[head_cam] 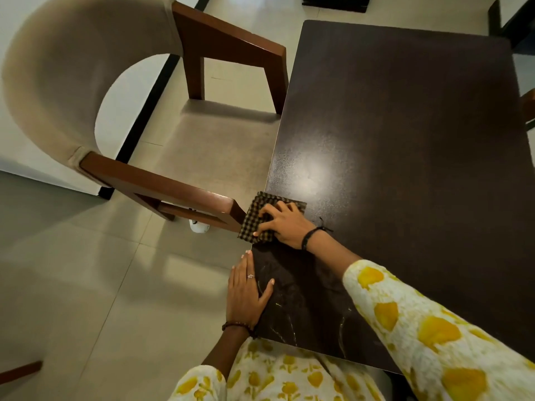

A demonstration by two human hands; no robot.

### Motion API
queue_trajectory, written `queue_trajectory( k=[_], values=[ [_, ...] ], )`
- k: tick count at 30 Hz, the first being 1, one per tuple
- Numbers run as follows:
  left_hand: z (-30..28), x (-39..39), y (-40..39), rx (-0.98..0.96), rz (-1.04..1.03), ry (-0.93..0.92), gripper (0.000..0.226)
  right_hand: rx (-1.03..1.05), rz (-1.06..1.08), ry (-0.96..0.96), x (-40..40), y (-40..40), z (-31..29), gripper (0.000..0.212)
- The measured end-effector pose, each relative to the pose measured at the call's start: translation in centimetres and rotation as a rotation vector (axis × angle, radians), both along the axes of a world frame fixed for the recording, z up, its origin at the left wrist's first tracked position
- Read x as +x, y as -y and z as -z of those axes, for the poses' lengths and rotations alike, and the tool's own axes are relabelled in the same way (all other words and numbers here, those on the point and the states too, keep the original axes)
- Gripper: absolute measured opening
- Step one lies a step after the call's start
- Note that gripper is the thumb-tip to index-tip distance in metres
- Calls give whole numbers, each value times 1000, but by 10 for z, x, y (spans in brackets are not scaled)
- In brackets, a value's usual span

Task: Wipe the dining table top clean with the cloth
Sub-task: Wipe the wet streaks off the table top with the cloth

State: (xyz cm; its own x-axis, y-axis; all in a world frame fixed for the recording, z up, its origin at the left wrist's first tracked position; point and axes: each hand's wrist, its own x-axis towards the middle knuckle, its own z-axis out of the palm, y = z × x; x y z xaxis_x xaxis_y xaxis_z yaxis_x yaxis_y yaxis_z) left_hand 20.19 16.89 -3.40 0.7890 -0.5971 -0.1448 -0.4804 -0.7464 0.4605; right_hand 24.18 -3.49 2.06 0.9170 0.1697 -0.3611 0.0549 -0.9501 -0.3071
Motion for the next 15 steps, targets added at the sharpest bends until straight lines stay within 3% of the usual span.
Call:
queue_trajectory(
  k=[9,15],
  values=[
    [-6,-19,9,145,167,178,55,25,-72,-15,-44,21,-8,41],
    [-13,-91,48,104,207,100,56,39,36,-44,-138,92,-13,46]
  ],
)
